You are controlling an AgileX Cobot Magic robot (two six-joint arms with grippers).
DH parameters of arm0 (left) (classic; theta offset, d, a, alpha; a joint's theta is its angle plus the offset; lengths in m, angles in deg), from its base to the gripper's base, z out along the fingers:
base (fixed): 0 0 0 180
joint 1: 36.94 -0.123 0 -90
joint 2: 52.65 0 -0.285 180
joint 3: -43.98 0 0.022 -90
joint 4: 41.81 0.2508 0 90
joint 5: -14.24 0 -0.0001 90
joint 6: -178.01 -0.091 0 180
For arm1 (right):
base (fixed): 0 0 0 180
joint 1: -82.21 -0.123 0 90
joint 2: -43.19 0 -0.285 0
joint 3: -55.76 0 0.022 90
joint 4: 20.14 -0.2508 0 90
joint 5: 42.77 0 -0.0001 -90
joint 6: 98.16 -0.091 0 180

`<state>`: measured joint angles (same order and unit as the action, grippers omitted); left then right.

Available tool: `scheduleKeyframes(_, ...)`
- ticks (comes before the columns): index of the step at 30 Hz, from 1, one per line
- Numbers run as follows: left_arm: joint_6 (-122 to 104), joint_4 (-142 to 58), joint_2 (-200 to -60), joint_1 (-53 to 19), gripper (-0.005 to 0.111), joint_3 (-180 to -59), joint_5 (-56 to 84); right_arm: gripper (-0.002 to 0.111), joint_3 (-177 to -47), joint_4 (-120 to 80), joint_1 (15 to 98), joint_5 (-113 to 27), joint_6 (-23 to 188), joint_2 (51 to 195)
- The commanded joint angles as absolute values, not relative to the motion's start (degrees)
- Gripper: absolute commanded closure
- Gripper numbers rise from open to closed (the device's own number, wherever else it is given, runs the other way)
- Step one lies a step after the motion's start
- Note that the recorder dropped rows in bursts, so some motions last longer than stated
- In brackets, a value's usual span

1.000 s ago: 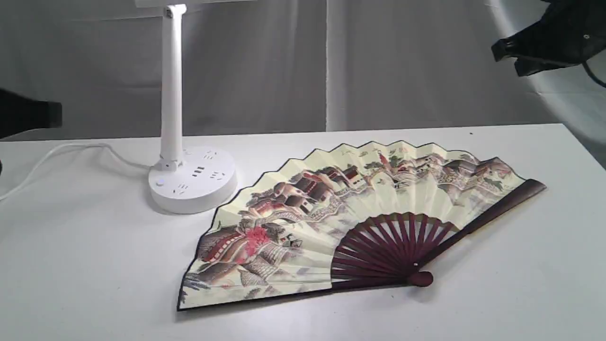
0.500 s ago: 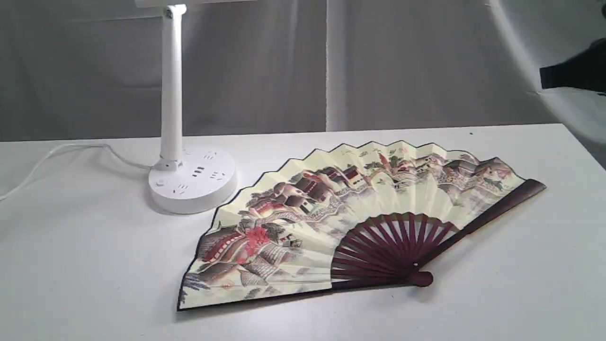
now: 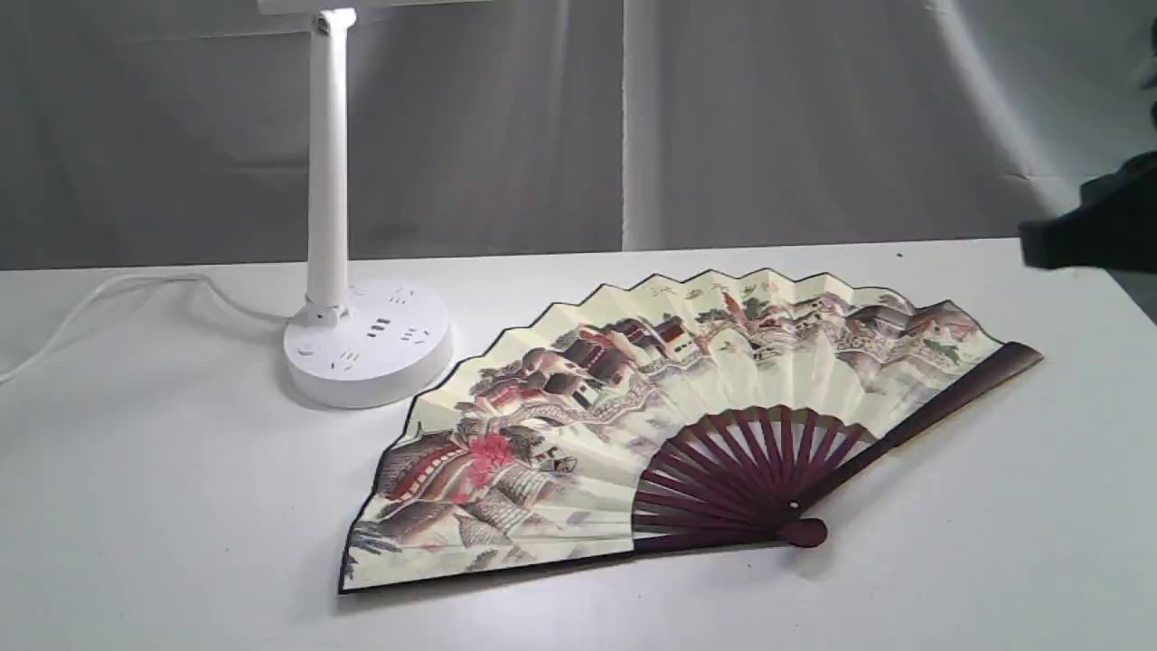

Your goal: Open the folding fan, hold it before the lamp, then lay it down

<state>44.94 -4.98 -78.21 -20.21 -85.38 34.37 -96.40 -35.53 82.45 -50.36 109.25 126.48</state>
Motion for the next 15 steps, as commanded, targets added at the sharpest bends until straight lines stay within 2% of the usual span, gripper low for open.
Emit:
scheduleKeyframes(1,45.7,-3.4,-70.8,-20.0,0.107,-81.5,29.0,0.108,-88.5,-36.2,77.4,-40.0,109.1,121.2)
scheduleKeyframes(7,45.9,-3.4,-63.7,-20.0,0.107,-78.4,29.3,0.108,-78.0,-36.2,69.7,-41.0,105.6,108.4)
scheduleKeyframes(15,45.9,-3.4,-63.1,-20.0,0.107,-78.4,30.5,0.108,-66.9,-39.1,69.0,-47.6,102.7,88.2)
